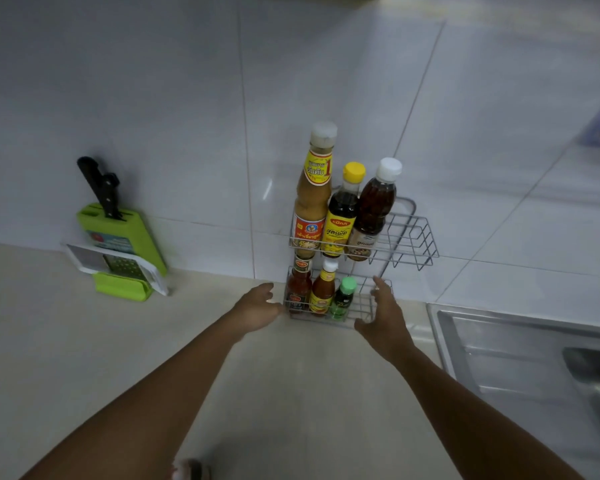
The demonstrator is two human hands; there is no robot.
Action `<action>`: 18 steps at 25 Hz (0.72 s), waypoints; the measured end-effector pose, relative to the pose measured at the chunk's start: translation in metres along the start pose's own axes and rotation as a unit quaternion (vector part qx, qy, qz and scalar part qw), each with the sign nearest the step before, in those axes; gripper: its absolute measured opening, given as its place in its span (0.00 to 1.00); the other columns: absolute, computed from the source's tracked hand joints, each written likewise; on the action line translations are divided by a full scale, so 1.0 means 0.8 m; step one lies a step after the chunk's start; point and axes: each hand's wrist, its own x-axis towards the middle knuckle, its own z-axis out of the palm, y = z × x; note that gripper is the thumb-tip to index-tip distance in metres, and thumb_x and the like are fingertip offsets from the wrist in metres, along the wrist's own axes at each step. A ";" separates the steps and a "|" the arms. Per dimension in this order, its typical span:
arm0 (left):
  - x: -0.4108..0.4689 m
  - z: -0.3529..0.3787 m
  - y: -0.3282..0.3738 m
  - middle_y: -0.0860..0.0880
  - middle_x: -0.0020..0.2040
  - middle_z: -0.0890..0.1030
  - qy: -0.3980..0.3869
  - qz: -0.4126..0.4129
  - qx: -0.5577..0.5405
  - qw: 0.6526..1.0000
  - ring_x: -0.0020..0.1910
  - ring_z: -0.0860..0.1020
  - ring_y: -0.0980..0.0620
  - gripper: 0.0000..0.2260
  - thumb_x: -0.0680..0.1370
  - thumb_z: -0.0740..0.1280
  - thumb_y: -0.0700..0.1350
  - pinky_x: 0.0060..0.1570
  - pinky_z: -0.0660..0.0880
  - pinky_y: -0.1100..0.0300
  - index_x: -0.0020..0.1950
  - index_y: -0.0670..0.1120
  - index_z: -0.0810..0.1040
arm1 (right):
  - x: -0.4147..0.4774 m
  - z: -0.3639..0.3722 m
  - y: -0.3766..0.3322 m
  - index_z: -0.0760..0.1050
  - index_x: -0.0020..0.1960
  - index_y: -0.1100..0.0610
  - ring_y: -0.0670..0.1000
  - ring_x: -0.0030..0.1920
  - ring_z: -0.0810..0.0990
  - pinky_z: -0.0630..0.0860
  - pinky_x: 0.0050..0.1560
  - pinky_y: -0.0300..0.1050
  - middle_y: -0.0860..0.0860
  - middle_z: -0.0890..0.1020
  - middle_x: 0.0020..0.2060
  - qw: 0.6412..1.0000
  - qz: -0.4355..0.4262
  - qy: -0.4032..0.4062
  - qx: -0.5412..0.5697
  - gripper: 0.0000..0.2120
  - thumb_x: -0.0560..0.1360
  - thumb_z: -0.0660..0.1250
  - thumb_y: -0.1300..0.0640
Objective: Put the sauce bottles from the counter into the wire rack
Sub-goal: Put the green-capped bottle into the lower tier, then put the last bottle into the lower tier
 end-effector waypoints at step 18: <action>-0.225 -0.044 -0.267 0.53 0.66 0.80 -0.173 0.013 0.106 0.979 0.66 0.77 0.54 0.32 0.68 0.77 0.35 0.63 0.73 0.60 0.70 0.51 0.75 | -0.259 0.128 -0.182 0.75 0.66 0.41 0.57 0.45 0.85 0.83 0.49 0.50 0.47 0.78 0.61 0.890 -0.183 -0.417 0.010 0.29 0.69 0.79 0.58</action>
